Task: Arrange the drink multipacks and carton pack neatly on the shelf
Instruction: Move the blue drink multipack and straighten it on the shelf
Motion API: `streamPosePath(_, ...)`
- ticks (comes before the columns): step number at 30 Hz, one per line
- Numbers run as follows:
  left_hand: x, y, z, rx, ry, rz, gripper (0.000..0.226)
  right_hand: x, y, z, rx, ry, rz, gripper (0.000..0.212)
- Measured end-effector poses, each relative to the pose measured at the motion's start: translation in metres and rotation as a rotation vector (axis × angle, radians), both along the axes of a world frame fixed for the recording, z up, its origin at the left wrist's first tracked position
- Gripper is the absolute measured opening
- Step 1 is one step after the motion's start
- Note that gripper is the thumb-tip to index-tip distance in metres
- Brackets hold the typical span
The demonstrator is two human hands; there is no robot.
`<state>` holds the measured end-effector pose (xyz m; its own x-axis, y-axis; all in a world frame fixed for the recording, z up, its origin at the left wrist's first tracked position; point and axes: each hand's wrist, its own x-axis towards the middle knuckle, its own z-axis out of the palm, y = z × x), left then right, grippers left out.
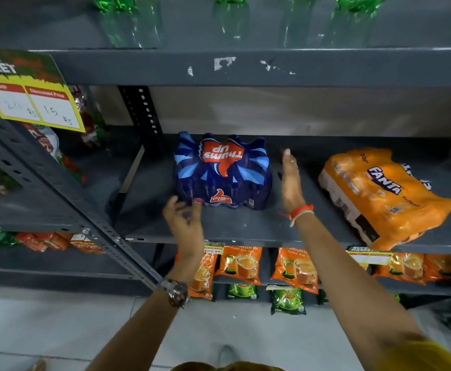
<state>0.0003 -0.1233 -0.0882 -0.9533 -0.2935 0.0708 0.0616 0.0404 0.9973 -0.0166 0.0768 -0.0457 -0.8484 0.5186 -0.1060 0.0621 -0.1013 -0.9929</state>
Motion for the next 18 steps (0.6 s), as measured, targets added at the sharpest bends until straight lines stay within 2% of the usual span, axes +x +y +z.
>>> streamPosePath(3, 0.014, 0.023, 0.007, -0.005, -0.004, -0.222, 0.058, -0.026, 0.002, 0.005, -0.072, -0.112, 0.117, 0.062)
streamPosePath(5, 0.006, 0.029, 0.011, -0.026, -0.03, -0.256, 0.063, -0.037, 0.005, -0.004, -0.076, -0.125, 0.175, 0.049)
streamPosePath(8, -0.008, 0.028, 0.017, 0.009, -0.054, -0.258, 0.064, -0.029, -0.002, -0.01, -0.14, -0.093, 0.063, 0.028)
streamPosePath(10, -0.029, 0.024, 0.023, 0.026, -0.084, -0.288, 0.061, -0.012, -0.019, -0.017, -0.212, 0.002, -0.012, 0.019)
streamPosePath(13, -0.071, 0.01, 0.033, 0.044, -0.168, -0.441, 0.051, 0.015, -0.053, -0.034, -0.043, 0.134, -0.144, 0.017)
streamPosePath(15, -0.092, 0.0, 0.042, 0.047, -0.228, -0.492, 0.036, 0.028, -0.084, -0.04, 0.106, 0.113, -0.163, 0.014)
streamPosePath(16, -0.099, -0.005, 0.049, 0.029, -0.241, -0.483, 0.025, 0.032, -0.098, -0.043, 0.182, 0.089, -0.146, 0.01)
streamPosePath(18, -0.113, -0.017, 0.06, 0.047, -0.253, -0.401, 0.02, 0.04, -0.124, -0.045, 0.279, 0.101, -0.018, 0.009)
